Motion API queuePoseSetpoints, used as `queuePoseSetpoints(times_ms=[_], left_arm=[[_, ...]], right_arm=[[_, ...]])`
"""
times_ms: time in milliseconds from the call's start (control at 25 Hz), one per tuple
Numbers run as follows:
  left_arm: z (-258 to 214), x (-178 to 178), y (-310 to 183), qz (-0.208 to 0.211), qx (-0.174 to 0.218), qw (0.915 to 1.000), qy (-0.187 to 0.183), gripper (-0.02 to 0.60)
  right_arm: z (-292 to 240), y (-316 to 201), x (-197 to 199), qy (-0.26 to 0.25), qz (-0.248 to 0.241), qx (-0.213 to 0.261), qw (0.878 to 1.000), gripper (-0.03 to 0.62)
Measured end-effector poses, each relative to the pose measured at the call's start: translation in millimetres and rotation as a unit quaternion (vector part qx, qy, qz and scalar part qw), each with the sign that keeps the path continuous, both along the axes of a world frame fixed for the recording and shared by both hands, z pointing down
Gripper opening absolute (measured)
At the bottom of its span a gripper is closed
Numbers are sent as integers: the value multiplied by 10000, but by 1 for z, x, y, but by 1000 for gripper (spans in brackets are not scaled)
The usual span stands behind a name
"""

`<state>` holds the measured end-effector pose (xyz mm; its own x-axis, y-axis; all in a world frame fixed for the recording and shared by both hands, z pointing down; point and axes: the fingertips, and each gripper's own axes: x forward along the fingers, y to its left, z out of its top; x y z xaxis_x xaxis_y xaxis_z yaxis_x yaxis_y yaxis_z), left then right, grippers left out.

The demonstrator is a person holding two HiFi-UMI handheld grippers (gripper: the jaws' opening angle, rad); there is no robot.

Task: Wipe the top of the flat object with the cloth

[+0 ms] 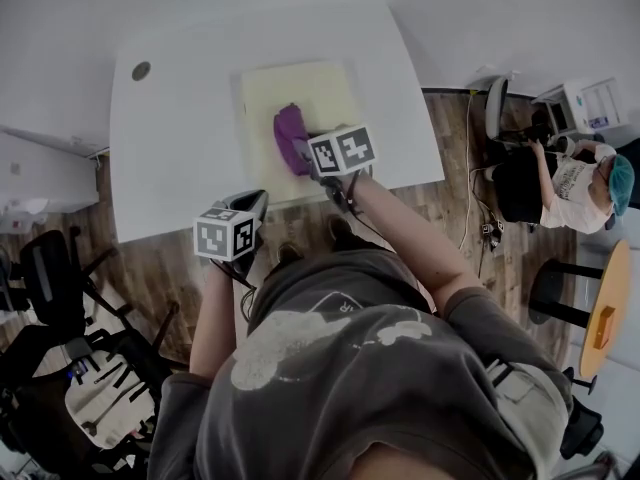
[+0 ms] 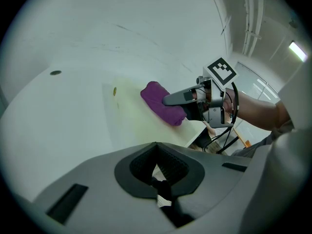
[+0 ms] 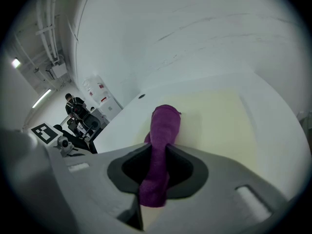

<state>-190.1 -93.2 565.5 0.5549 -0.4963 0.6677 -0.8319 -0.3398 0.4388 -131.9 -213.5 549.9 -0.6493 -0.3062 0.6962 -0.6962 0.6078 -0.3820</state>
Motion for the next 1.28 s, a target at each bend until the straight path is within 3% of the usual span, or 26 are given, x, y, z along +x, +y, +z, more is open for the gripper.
queuePoseSetpoints(times_ms=[480,1280], left_arm=[[1,0,0,87,2,10000,22,0],[1,1,0,87,74,9999,44,0]], right_arm=[[3,-14,55,109,541,54,9985,75],[4,-21,139,-211,1677,-120,9855,75]])
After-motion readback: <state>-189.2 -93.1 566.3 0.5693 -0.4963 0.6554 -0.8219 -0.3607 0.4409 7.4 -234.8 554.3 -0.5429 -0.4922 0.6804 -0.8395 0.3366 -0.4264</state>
